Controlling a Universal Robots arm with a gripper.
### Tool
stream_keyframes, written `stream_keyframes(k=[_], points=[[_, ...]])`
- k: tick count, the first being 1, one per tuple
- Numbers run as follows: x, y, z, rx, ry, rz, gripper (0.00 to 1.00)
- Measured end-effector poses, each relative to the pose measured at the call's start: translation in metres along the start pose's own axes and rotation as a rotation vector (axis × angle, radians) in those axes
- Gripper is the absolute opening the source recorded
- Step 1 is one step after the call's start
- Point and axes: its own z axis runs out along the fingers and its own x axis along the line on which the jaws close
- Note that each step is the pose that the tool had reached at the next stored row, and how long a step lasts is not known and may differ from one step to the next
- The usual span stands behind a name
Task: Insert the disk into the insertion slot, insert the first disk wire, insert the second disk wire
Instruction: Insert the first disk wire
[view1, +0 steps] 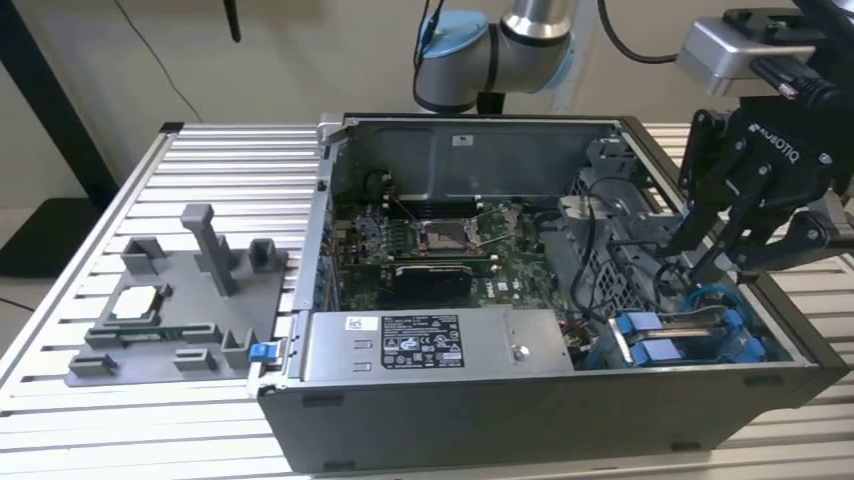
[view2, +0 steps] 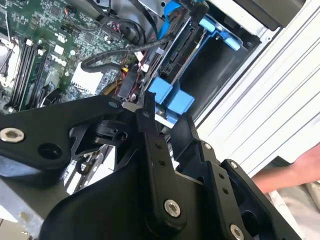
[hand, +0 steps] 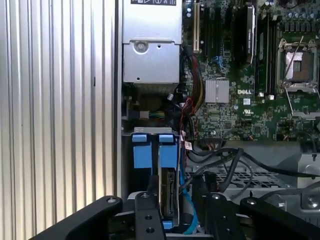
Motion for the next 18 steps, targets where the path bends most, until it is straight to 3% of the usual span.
stream_keyframes(k=[4,8,12,14,16,18], points=[[-0.0045,0.0073,0.0010,0.0093,-0.0314,-0.002,1.00],[-0.0073,0.0094,0.0019,0.0362,-0.0488,-0.004,1.00],[-0.0085,0.0112,0.0041,0.0710,-0.0518,-0.009,1.00],[-0.0092,0.0114,0.0055,0.0838,-0.0533,-0.014,1.00],[-0.0092,0.0114,0.0065,0.0901,-0.0571,-0.017,1.00],[-0.0093,0.0114,0.0067,0.0907,-0.0591,-0.019,1.00]])
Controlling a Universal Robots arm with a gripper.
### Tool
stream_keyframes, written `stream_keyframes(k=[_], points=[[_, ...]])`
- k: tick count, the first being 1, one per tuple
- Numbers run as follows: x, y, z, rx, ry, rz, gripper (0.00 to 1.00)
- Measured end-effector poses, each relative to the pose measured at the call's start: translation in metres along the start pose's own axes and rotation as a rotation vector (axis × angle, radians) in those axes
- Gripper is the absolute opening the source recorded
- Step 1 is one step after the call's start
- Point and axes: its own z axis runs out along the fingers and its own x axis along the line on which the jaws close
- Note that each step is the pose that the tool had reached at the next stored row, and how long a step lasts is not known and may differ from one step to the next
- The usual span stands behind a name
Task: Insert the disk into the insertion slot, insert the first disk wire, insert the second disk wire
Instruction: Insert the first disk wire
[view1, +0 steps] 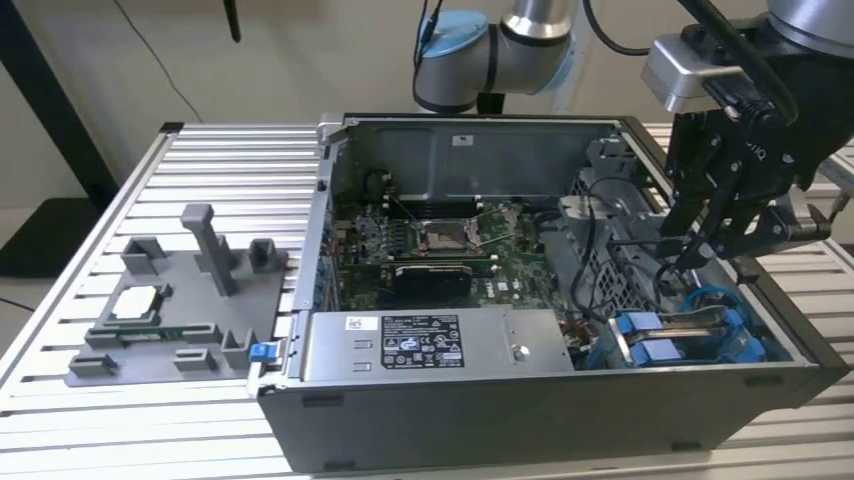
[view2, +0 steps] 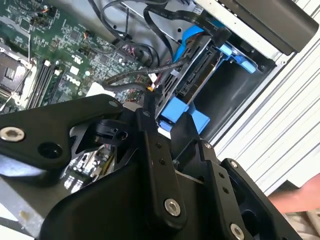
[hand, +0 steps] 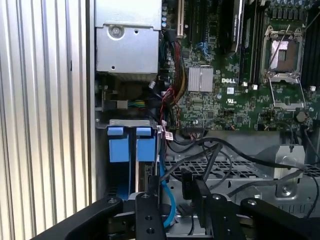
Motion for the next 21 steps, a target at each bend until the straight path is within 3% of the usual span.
stream_keyframes(k=[5,10,11,13,16,17,18,21], points=[[0.0004,0.0002,0.0034,0.0005,-0.0024,0.000,1.00],[0.0011,0.0006,0.0104,0.0049,-0.0159,0.000,1.00],[0.0013,0.0007,0.0112,0.0053,-0.0200,0.000,1.00],[0.0013,0.0010,0.0118,0.0057,-0.0371,0.001,1.00],[0.0013,0.0022,0.0121,0.0059,-0.0512,0.002,1.00],[0.0013,0.0024,0.0121,0.0058,-0.0576,0.002,0.00],[0.0013,0.0025,0.0121,0.0059,-0.0629,0.003,0.00],[0.0012,0.0025,0.0120,0.0080,-0.0645,0.000,0.00]])
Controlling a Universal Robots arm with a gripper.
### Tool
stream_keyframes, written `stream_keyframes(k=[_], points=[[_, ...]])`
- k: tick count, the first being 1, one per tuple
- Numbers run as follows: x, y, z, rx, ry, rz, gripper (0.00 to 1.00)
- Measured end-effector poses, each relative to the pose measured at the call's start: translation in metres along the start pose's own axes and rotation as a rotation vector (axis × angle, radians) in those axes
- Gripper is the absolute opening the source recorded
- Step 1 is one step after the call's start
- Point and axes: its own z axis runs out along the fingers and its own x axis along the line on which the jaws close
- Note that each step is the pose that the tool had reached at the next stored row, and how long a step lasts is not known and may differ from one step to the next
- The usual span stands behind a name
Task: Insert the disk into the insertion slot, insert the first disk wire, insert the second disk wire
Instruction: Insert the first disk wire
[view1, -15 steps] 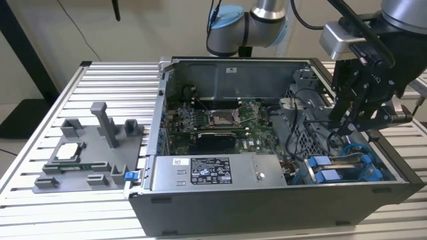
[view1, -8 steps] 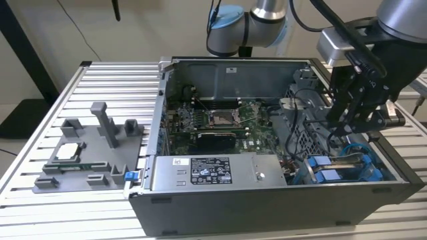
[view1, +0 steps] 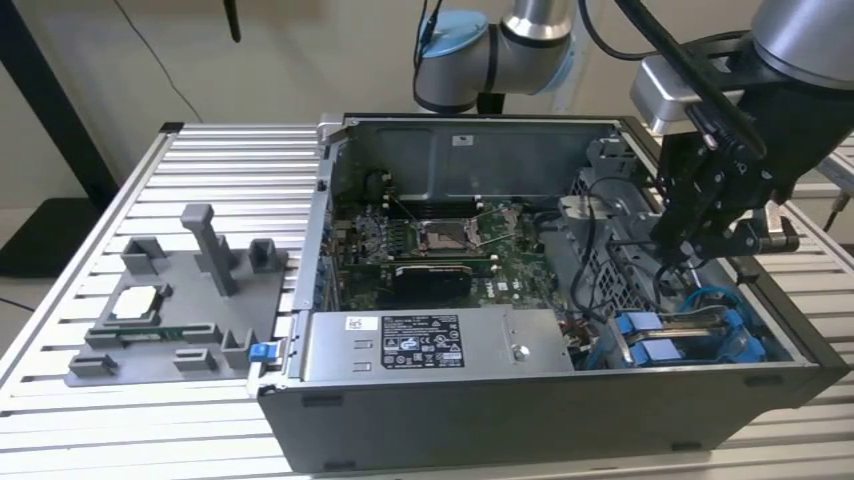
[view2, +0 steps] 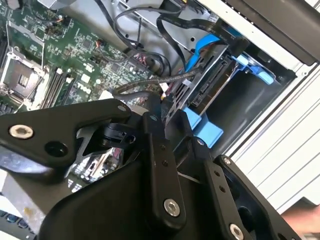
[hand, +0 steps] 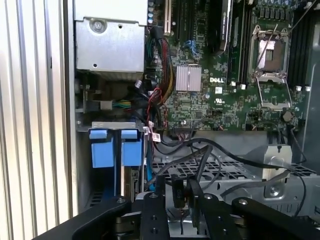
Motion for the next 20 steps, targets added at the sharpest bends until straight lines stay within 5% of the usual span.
stream_keyframes(k=[5,20], points=[[0.0001,0.0000,0.0004,0.0120,-0.0046,-0.009,0.00],[0.0004,-0.0006,0.0024,0.0120,-0.0009,-0.010,0.00]])
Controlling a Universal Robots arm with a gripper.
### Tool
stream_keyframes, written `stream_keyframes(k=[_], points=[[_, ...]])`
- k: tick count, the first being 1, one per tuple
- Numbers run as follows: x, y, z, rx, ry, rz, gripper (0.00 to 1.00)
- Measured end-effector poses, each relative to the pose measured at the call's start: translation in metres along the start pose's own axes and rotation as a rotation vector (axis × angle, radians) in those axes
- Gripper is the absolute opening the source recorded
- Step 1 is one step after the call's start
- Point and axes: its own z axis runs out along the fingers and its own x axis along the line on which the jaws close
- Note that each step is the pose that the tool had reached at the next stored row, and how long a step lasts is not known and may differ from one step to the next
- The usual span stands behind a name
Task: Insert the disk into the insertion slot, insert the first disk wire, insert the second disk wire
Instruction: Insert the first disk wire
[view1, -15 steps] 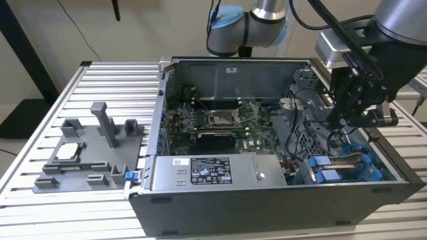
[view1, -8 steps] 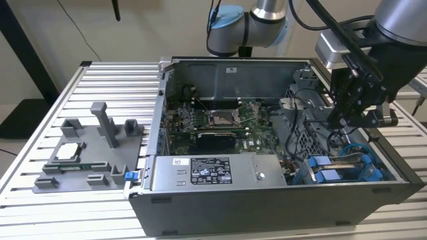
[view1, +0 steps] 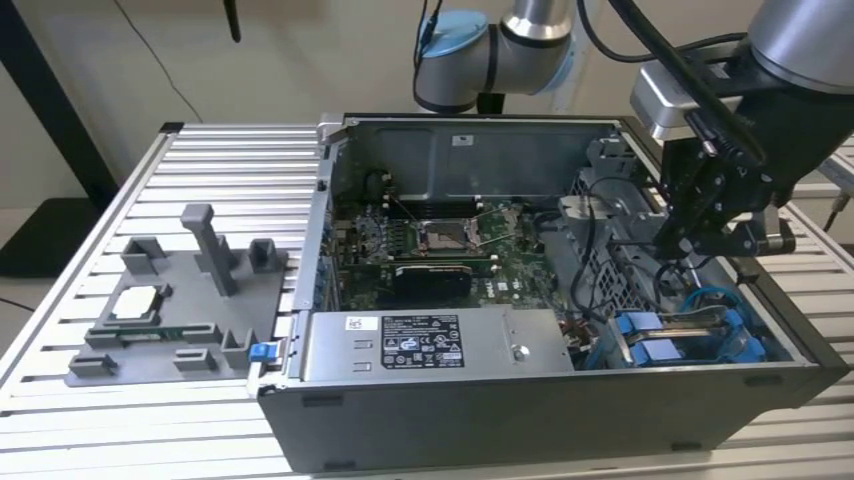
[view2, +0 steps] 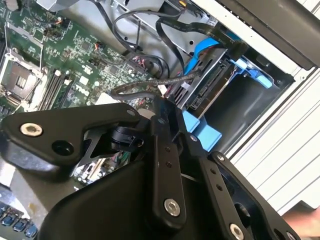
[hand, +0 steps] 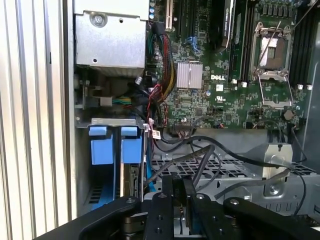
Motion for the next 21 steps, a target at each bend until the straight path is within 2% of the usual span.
stream_keyframes(k=[5,8,10,21], points=[[0.0029,-0.0126,0.0031,-0.0167,0.0015,0.003,0.00],[0.0048,-0.0192,0.0049,-0.0252,0.0048,0.004,0.00],[0.0053,-0.0206,0.0056,-0.0273,0.0071,0.004,0.00],[0.0053,-0.0206,0.0056,-0.0280,0.0070,0.004,0.00]])
